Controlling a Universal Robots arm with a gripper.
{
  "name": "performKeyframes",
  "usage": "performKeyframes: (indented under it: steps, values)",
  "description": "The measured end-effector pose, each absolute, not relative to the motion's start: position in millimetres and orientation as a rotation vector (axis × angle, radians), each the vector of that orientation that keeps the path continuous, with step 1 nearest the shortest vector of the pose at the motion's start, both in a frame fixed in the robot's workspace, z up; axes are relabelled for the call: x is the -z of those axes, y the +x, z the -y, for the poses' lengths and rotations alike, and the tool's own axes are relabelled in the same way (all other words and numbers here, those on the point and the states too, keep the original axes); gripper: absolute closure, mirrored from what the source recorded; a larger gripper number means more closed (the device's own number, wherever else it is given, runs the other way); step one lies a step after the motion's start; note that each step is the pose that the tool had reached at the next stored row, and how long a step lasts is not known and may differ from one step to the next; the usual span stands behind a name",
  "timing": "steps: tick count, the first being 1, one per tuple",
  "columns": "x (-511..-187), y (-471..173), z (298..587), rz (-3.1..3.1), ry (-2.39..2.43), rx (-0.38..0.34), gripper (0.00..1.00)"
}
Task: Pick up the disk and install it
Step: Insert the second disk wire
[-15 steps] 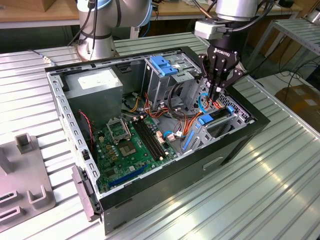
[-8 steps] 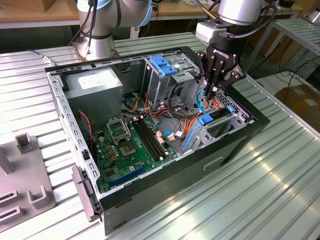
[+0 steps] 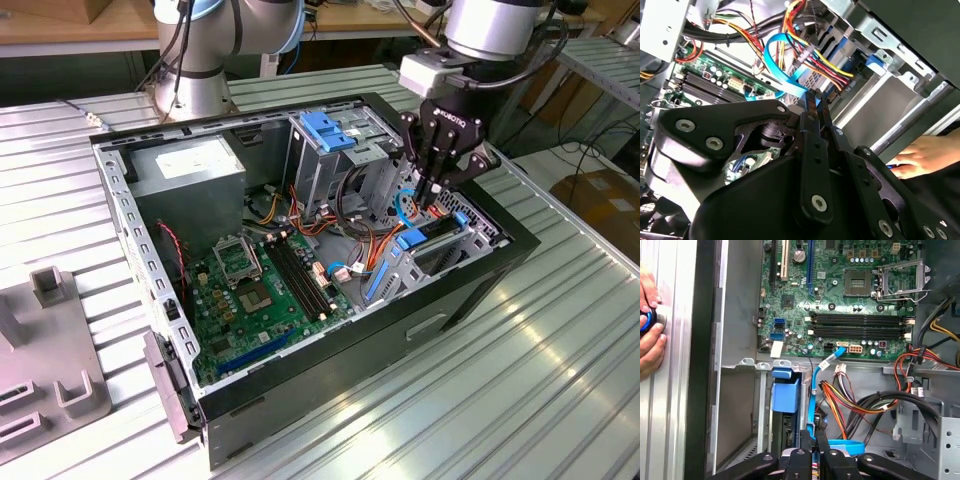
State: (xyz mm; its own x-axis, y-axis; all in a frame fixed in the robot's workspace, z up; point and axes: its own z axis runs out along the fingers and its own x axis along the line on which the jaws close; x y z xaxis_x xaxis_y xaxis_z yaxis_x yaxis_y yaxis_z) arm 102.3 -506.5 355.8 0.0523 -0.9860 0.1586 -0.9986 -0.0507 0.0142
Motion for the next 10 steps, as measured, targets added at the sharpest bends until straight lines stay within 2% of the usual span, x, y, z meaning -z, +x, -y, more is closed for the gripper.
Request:
performKeyframes:
  steps: [10]
  values:
    - [-355.8,101.9,509.8,2.079,2.19,-0.158,0.84]
